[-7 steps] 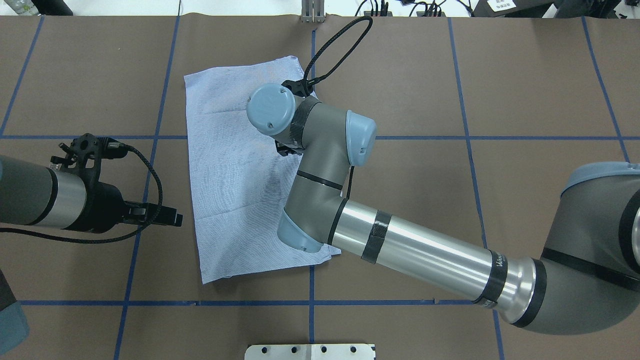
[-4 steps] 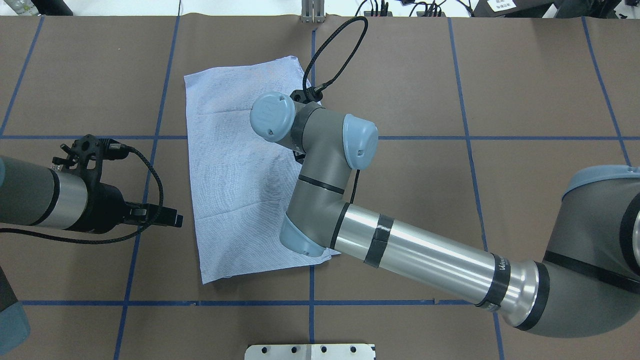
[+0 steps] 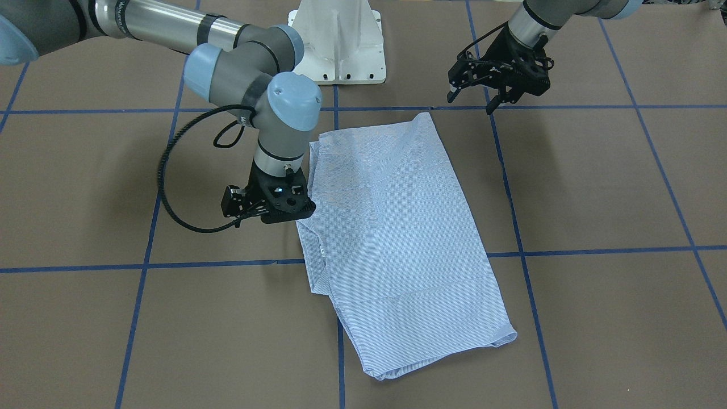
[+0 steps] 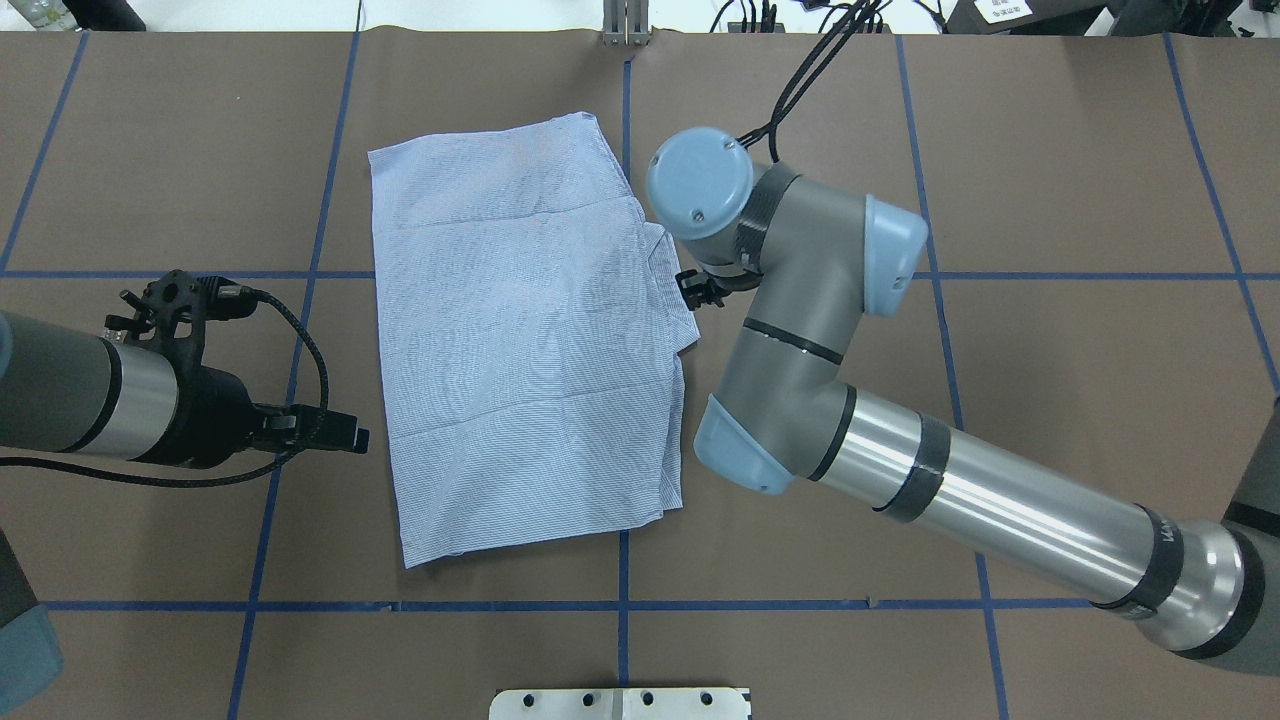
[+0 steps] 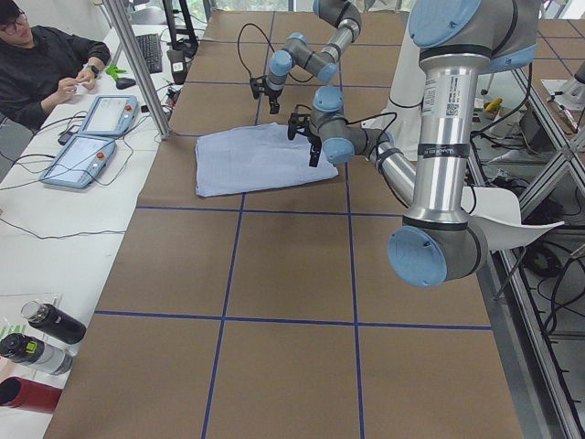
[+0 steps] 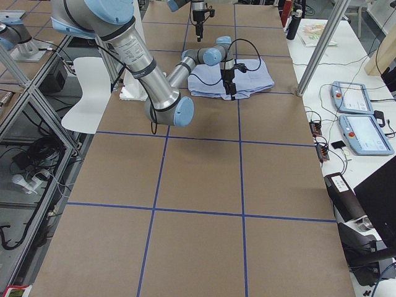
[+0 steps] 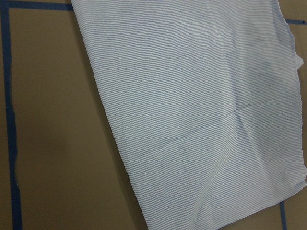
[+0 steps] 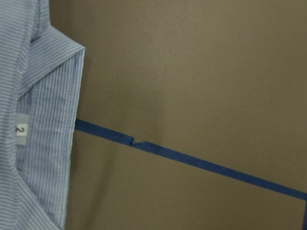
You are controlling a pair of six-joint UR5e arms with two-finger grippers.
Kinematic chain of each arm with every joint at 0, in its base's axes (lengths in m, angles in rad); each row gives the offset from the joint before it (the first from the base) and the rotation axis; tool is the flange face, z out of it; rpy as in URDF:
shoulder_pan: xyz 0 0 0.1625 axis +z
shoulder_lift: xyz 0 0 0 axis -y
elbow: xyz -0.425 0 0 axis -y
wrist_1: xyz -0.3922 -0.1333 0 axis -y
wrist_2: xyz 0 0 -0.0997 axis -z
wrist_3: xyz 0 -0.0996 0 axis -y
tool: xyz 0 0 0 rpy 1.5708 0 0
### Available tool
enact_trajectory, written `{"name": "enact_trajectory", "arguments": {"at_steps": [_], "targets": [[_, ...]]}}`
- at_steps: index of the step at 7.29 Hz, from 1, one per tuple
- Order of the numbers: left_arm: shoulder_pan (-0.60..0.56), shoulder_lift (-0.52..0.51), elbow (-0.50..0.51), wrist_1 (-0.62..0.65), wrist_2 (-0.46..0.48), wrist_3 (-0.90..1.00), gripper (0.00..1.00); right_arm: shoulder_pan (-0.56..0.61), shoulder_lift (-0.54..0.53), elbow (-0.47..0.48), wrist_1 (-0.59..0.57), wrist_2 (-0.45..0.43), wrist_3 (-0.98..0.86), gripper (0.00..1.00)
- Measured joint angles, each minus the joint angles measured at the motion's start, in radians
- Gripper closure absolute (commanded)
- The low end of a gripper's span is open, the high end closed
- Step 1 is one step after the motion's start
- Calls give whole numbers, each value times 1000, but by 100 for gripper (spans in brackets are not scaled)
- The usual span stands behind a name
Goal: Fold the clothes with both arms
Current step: 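Move the right gripper down to the shirt corner nearest the robot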
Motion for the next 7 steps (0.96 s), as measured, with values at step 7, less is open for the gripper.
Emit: {"name": "enact_trajectory", "arguments": {"at_steps": [7], "targets": [[232,-54,-5,-1,252,-643,0,-218,-250,238,462,-152,1043,11]]}}
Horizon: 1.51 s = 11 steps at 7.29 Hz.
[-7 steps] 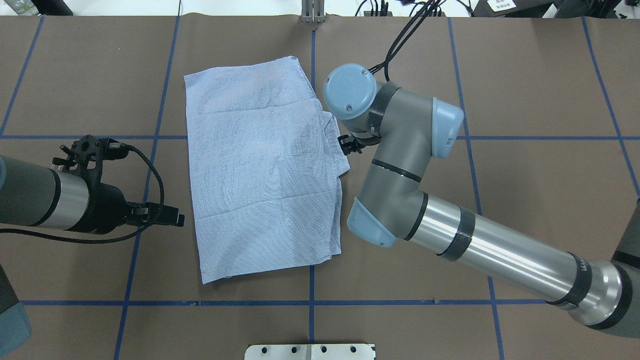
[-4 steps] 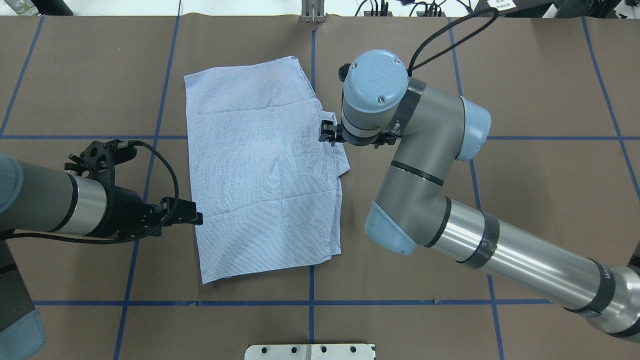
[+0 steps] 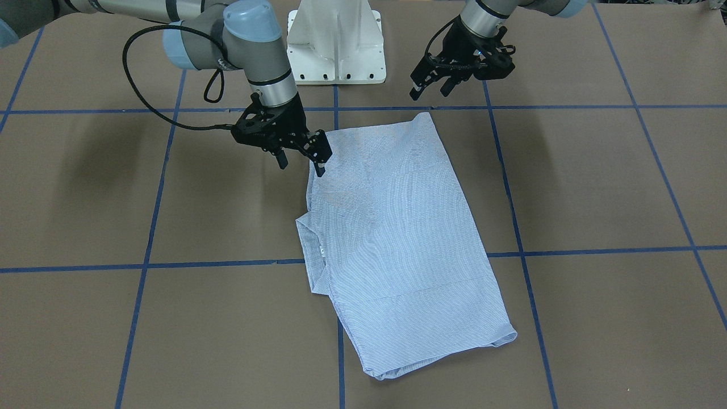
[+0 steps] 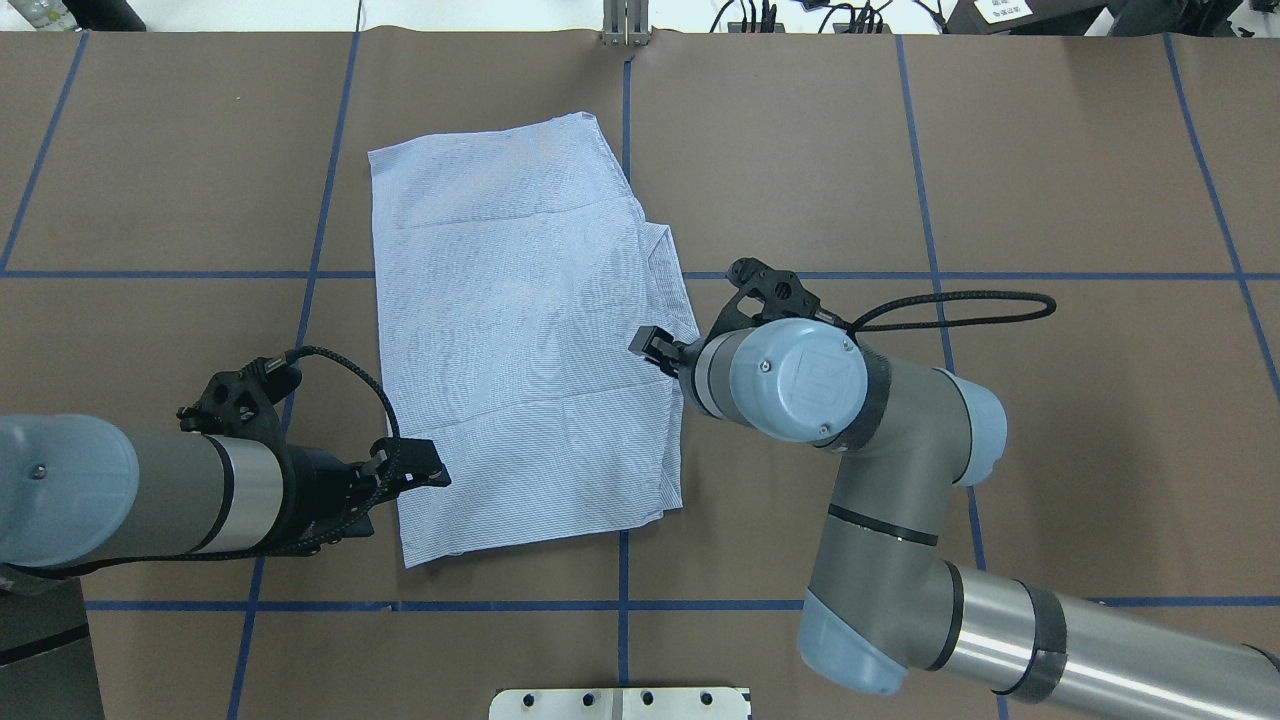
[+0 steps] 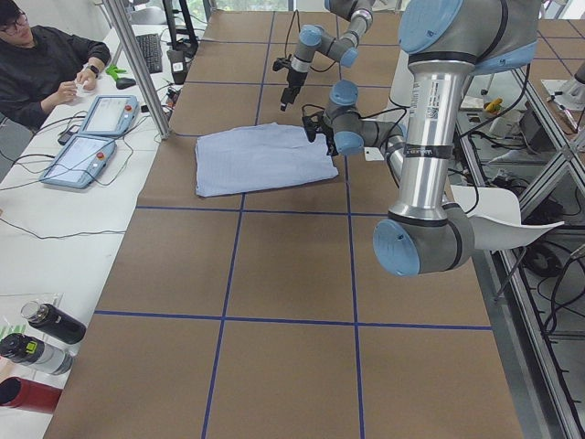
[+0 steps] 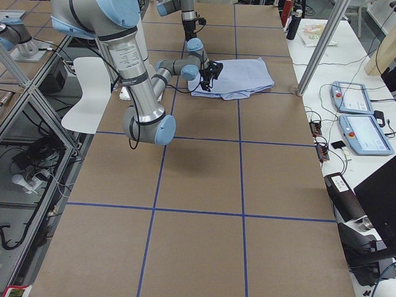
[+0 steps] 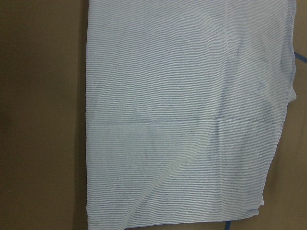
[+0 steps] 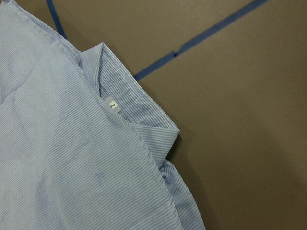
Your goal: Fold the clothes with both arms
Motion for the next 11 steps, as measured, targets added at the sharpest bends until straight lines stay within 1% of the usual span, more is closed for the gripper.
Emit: {"name": "enact_trajectory", "arguments": {"at_steps": [1,3,4,5,6,7,11], "targets": [[20,2,2,2,28,-42,0,-25,4,-1,-12,-25,104,13],[37,6,6,4,43,-84,0,-63,33,-8,-84,-38,278,14],[41,6,7,4,44,-89,0,-87,37,-8,-101,-42,332,19],[44,7,8,4,44,-91,0,-113,36,-10,-107,-59,370,31],[45,6,8,4,44,-91,0,-136,33,-14,-110,-84,390,33],[46,6,8,4,44,-91,0,-149,31,-19,-112,-99,397,33],[47,4,8,4,44,-91,0,-174,36,-26,-174,-109,394,33]]}}
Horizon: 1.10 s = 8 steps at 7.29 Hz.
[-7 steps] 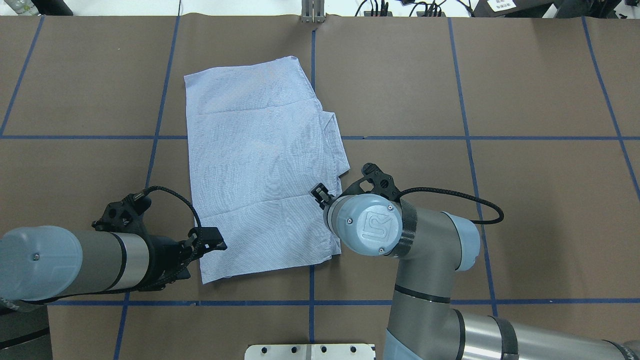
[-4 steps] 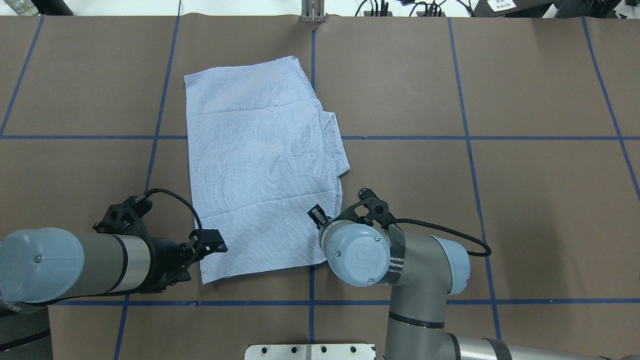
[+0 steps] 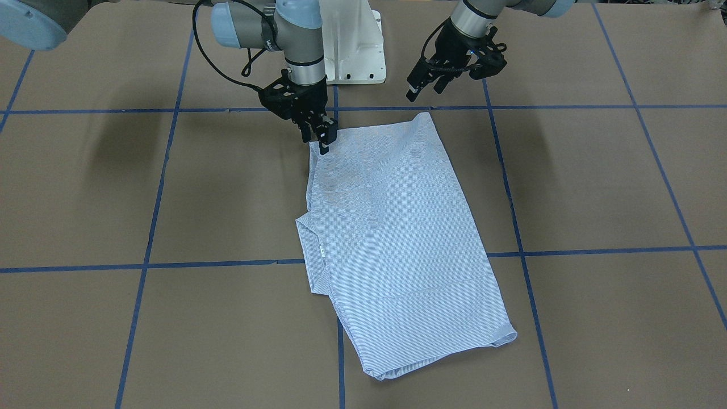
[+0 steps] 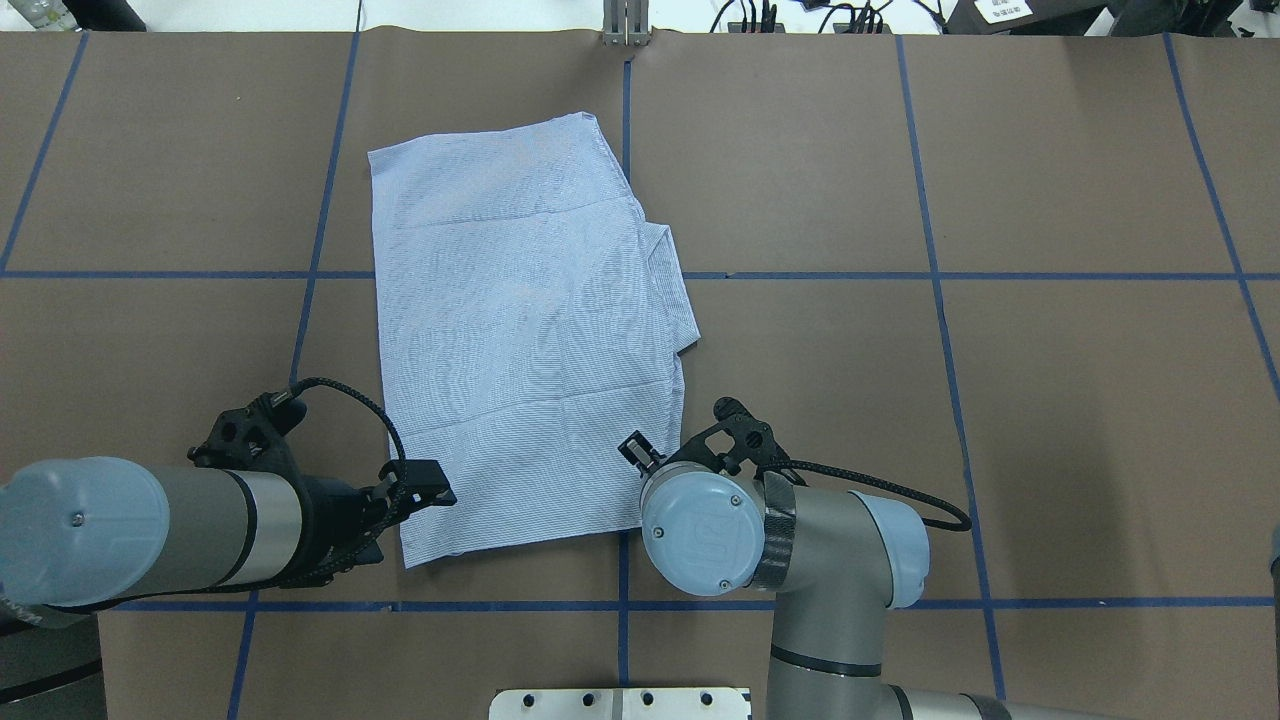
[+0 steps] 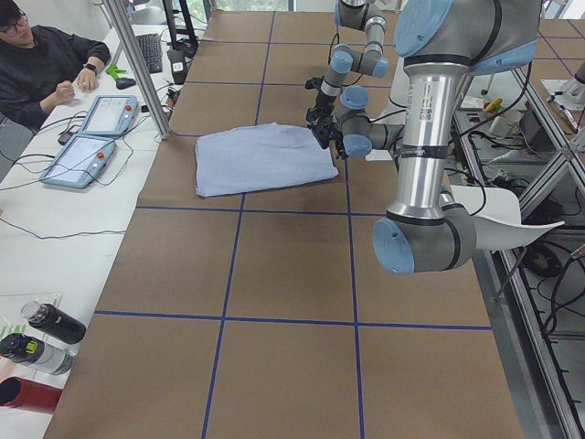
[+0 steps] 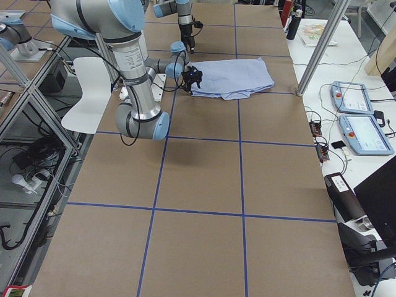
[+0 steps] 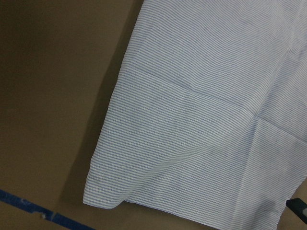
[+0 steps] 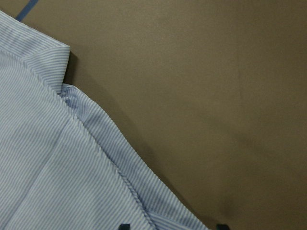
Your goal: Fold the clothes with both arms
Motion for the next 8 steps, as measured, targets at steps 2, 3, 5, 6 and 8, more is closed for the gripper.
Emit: {"name": "enact_trajectory", "arguments": {"at_steps": [2,3,5,6,8], "targets": [[0,0,0,1,0,0,0,-7,3,-1,-4,-1,-2,32],[0,-1,0,0,0,0,0,-8,3,-4,-5,-1,-3,32],[0,-1,0,0,0,1,0,-9,6,-22,-5,-2,-4,34],[0,-1,0,0,0,1,0,-10,9,-28,-5,-4,-4,43],[0,-1,-1,0,0,2,0,-10,31,-51,-5,-6,-3,83]]}}
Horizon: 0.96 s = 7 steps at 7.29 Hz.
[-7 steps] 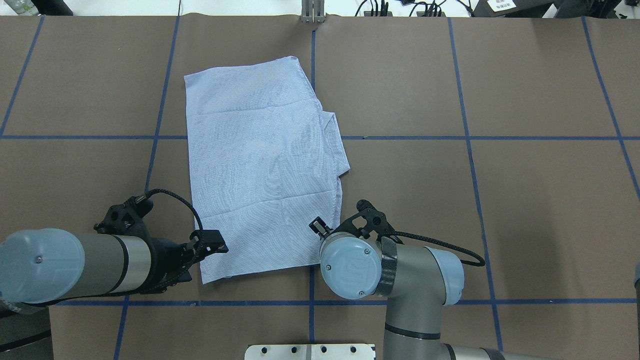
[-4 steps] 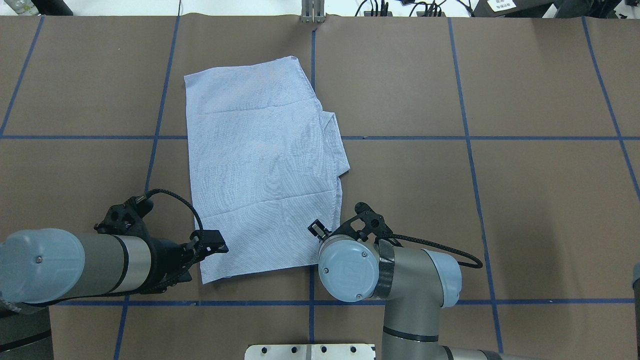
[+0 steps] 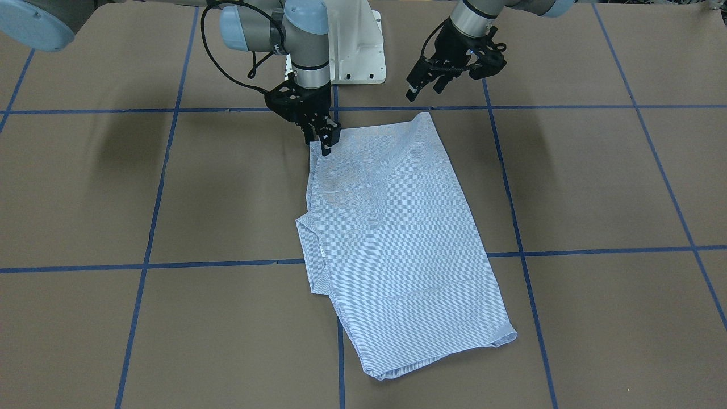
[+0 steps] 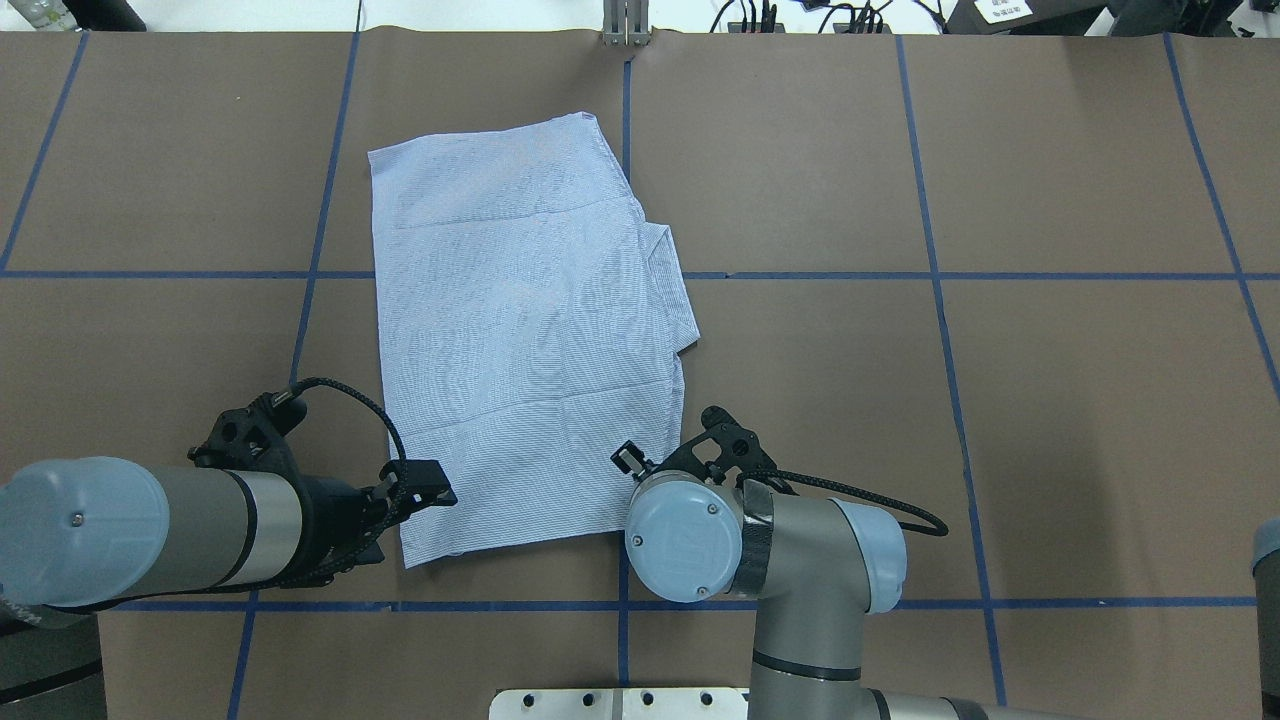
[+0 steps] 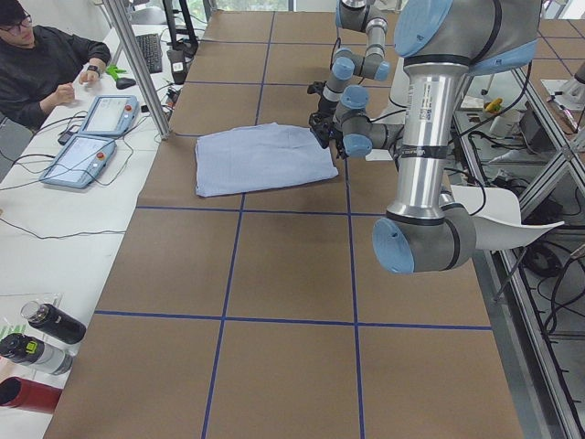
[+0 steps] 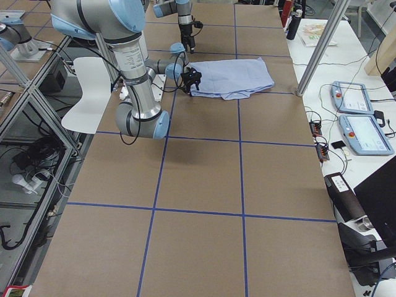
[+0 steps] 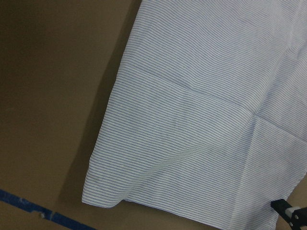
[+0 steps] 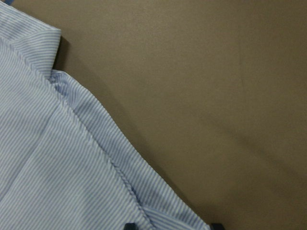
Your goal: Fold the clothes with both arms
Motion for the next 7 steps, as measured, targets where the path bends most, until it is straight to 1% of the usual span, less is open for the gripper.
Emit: {"name": "enact_trajectory", "arguments": {"at_steps": [1,4,6,7], "targets": [[0,0,0,0,0,0,0,0,10,-11,0,0,3,100],[0,-1,0,0,0,2,0,1,25,-9,-1,0,8,100],[1,2,4,1,0,-4,0,4,21,21,-2,1,7,100],[15,4,12,0,8,-39,0,7,16,46,-3,2,6,100]]}}
